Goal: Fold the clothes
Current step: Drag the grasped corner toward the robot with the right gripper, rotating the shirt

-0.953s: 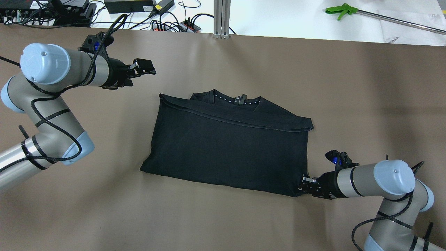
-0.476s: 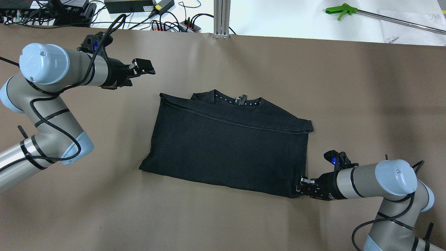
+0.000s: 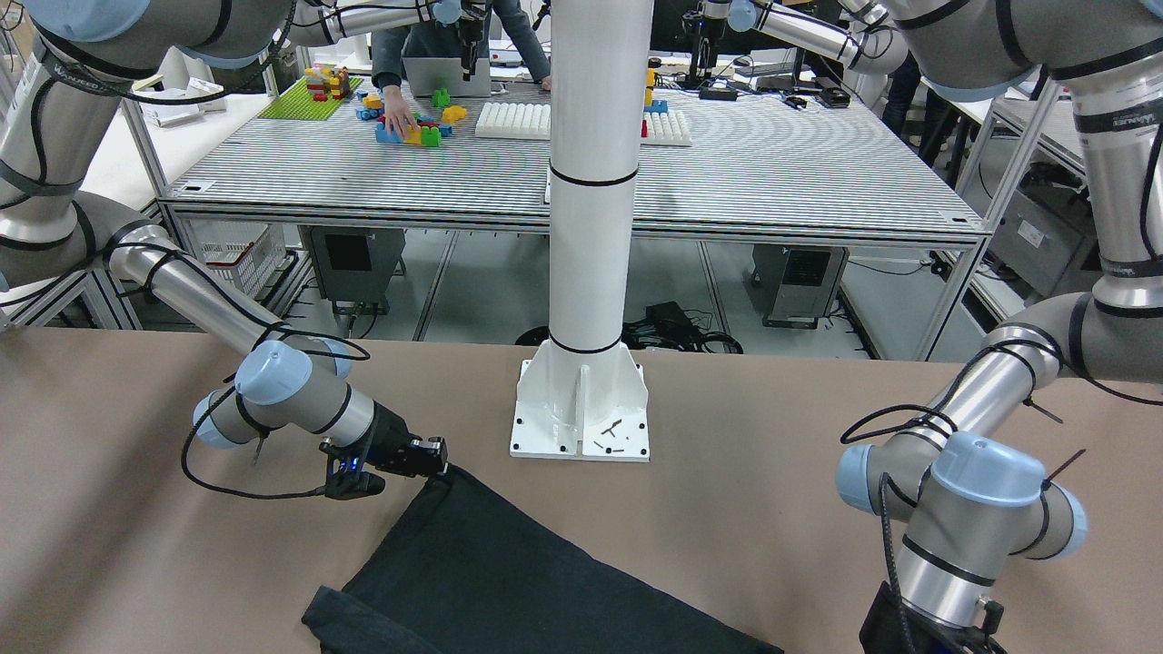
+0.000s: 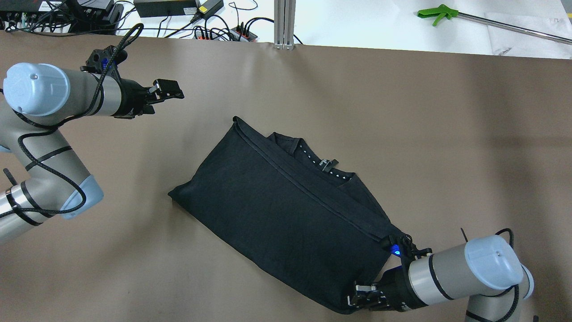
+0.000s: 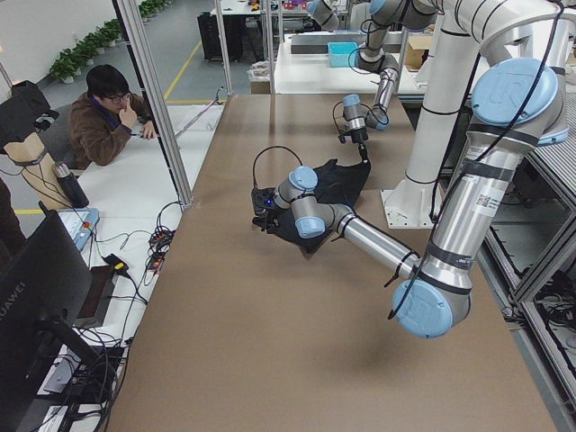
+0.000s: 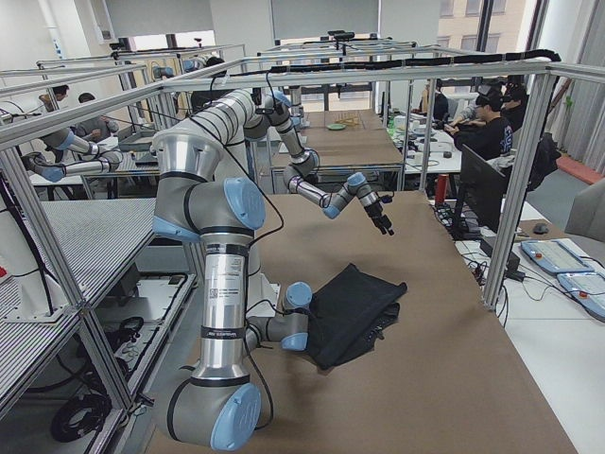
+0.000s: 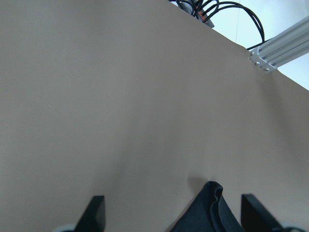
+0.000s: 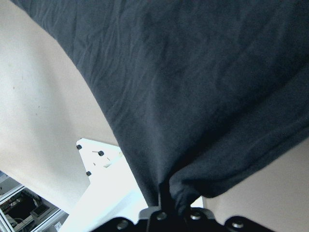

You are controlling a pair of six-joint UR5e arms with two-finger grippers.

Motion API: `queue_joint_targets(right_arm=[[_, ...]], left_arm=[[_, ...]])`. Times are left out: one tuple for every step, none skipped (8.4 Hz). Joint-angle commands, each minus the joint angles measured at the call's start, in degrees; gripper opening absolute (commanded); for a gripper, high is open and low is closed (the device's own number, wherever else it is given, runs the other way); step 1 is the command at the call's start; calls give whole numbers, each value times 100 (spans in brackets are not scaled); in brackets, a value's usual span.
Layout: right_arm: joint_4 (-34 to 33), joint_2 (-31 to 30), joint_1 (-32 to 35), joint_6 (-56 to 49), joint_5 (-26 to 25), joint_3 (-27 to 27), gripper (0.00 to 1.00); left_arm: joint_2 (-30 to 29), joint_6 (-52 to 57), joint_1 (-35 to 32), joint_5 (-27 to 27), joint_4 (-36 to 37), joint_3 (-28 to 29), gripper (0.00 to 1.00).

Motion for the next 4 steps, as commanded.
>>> queue_joint_targets(right_arm=[[28,173,-243,-5,-23,71,94],[28,95,-173,-14,20,71,94],[37,-114,-85,-49,29,123,94],[28,-203,203,-58,133,132,94]], left_arm=[[202,0,8,18,0,-178,100],[263,0,9,10,0,-187,100],[316,-9,17,-60,0,-265,100],[325,-9,17,-96,8,-344,100]])
